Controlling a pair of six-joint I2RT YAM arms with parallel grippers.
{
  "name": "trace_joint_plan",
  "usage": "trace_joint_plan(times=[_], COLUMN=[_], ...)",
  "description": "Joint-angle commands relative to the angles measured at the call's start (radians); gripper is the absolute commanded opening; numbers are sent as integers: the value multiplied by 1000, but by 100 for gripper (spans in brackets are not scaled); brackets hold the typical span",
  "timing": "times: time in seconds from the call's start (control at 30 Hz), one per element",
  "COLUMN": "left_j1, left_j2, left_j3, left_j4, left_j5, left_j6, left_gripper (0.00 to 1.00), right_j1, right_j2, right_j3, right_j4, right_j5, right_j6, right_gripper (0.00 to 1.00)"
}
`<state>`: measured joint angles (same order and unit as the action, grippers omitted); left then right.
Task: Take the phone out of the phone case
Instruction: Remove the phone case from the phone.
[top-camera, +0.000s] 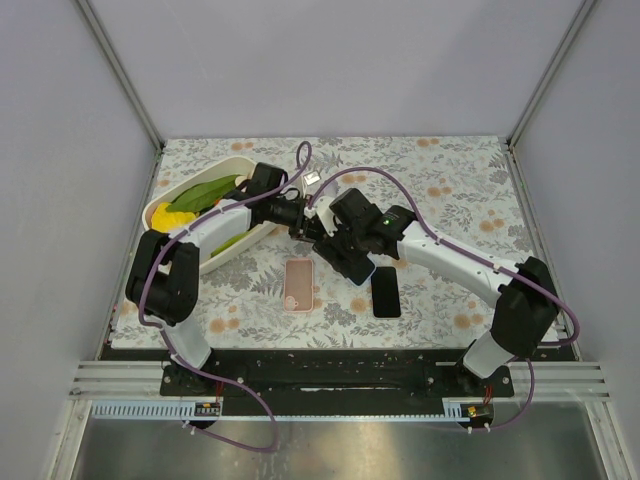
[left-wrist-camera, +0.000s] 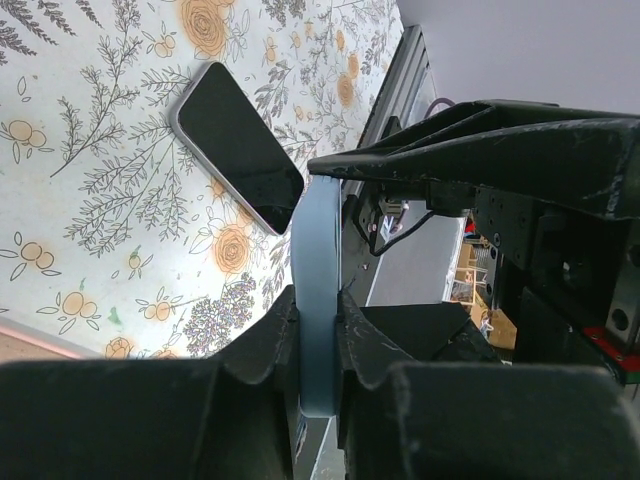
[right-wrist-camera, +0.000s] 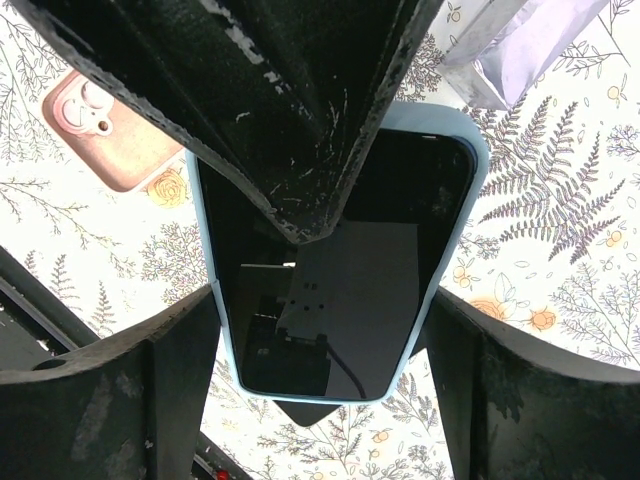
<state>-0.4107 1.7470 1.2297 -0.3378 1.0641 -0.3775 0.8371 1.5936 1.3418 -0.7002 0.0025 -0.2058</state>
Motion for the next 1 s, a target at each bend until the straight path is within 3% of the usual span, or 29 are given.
trace_joint_plan(times=[0.0,0.1,0.27,0.53,0.77,0.97], left_j1=[-10,0,16,56,66,66], left_j2=[-7,-17,-44,-109,-224,-314], left_j3=[31,43,63,134,146,139], left_j4=[39,5,-98,-375,-527,-535], left_j5=[57,59,50,45,13,20], left_j6=[68,118,264,656,879,902], left_gripper=[0,0,0,0,0,0], right_j1=[7,7,7,-12,-98,-147], right_j2=[-17,-29,-73,-199,-259,-296], right_j3=[30,25,11,-10,-32,-98], right_j4=[77,76,68,88,108,149], right_j5=[-7,-16,-16,42,-212,-459], right_j6=[9,17,3,19,33,-33], right_gripper=[77,99,99,100,100,96])
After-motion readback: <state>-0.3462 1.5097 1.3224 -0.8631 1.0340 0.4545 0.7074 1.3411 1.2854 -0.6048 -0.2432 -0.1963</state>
